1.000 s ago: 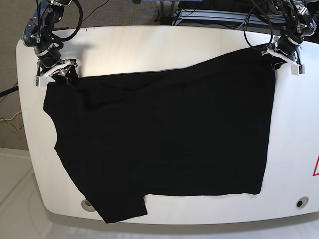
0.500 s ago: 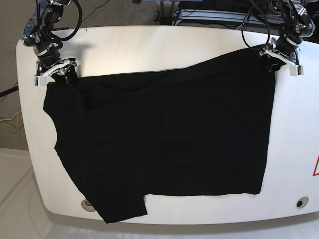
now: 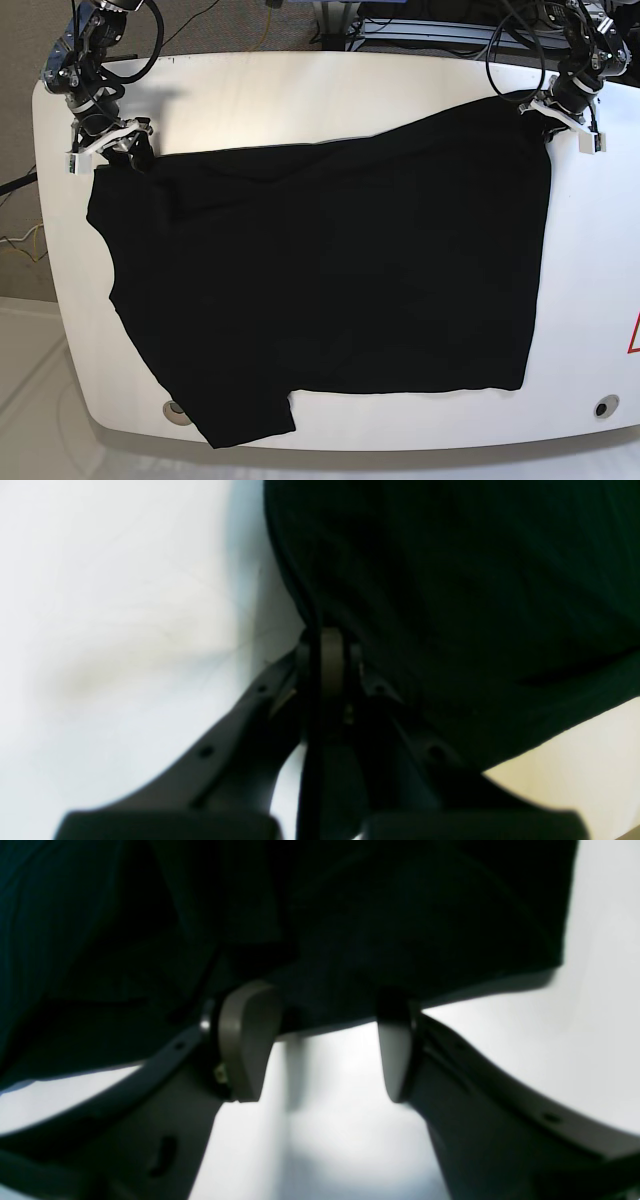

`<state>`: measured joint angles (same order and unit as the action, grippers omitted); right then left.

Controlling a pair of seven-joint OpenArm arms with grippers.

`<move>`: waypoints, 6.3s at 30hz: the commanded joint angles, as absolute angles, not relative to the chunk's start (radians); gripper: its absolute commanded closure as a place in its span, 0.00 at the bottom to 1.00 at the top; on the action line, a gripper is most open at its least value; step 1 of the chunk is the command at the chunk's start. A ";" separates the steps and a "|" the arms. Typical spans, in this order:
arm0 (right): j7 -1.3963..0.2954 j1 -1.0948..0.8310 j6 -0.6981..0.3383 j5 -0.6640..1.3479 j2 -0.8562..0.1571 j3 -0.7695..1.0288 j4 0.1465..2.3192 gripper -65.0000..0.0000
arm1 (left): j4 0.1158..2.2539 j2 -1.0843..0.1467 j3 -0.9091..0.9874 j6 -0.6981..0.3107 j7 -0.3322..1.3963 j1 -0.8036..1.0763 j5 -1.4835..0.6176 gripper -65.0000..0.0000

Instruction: Fold the T-shirt properly

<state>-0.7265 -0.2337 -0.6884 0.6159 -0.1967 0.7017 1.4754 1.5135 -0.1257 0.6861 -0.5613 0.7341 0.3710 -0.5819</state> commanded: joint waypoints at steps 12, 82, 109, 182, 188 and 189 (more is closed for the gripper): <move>-0.716 -0.198 -0.698 0.603 -0.218 0.713 1.415 0.49 | 1.557 -0.149 0.680 -0.549 0.758 0.389 -0.550 1.00; -0.852 -0.302 -0.683 0.656 -0.196 0.869 1.594 1.00 | 1.628 -0.171 0.683 -0.542 0.751 0.473 -0.571 1.00; -0.782 -0.420 -0.698 0.763 -0.190 1.015 1.615 1.00 | 1.690 -0.169 0.703 -0.551 0.752 0.527 -0.599 1.00; -0.889 -0.350 -0.698 0.712 -0.201 0.962 1.762 0.78 | 1.788 -0.166 0.651 -0.575 0.755 0.549 -0.579 1.00; -0.914 -0.306 -0.698 0.766 -0.114 0.943 1.764 0.78 | 1.781 -0.140 0.638 -0.568 0.783 0.466 -0.585 0.99; -0.914 -0.311 -0.698 0.774 -0.111 0.944 1.765 0.78 | 1.779 -0.142 0.639 -0.568 0.794 0.464 -0.588 0.99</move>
<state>-0.9295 -0.3119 -0.6834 0.7147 -0.1242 0.9405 1.7424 1.7668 -0.1234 0.6357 -0.5518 0.7998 0.4881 -0.5468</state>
